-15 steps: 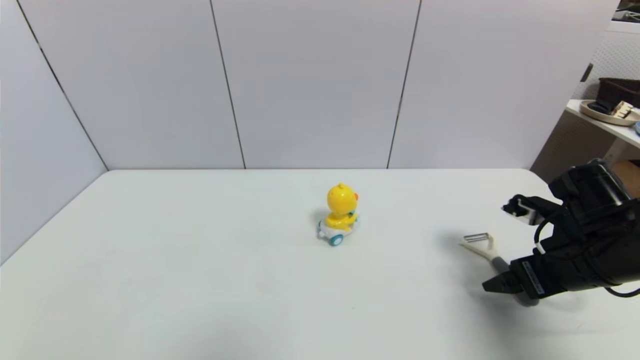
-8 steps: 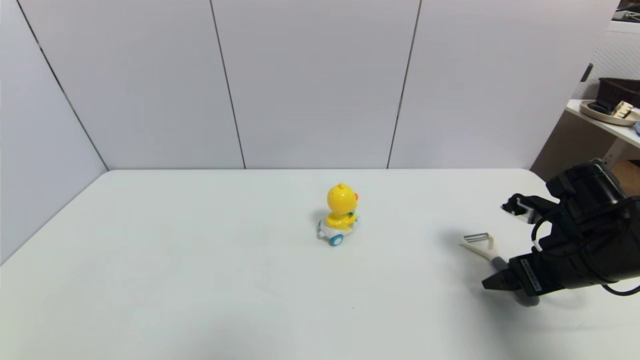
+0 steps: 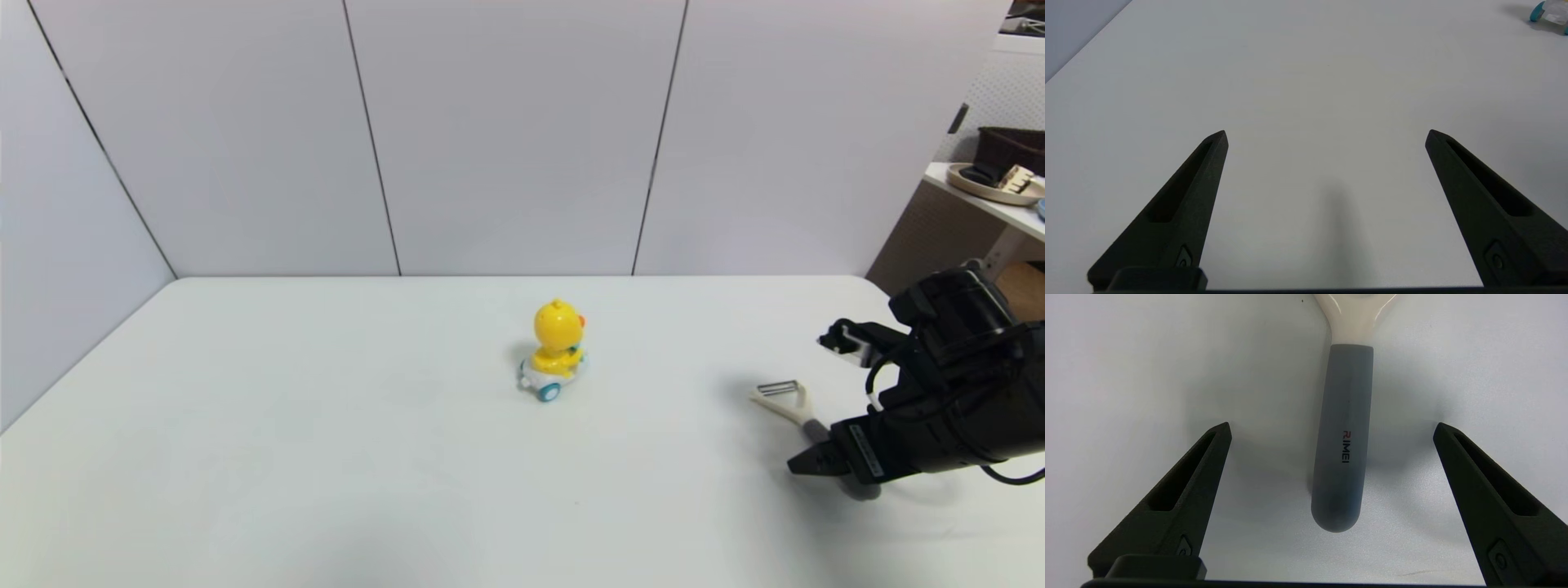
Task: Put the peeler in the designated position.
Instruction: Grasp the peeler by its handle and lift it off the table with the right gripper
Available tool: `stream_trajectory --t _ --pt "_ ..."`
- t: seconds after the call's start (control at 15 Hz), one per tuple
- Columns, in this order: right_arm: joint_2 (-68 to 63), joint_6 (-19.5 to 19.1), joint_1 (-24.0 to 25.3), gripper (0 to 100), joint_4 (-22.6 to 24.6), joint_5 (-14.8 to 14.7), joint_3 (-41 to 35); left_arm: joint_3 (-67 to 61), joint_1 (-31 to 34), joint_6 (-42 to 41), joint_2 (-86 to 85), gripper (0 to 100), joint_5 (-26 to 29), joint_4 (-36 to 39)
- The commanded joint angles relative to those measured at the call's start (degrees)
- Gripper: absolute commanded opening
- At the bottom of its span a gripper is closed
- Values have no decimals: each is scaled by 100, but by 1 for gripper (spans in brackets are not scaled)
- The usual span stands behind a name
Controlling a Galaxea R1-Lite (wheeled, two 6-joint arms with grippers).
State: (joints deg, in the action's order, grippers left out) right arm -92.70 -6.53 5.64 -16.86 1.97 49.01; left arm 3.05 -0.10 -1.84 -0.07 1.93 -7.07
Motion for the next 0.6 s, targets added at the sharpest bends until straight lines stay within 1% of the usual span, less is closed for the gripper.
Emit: stream_trajectory --t 0.07,0.13,0.6 --pt "-3 -6 7 100 -19 5 -31 3 1 0 7 100 1 -5" --pt "-3 -6 7 0 -28 5 -31 3 1 0 7 100 1 -5" --pt "-3 -6 7 0 -10 5 -23 3 1 0 7 100 1 -5"
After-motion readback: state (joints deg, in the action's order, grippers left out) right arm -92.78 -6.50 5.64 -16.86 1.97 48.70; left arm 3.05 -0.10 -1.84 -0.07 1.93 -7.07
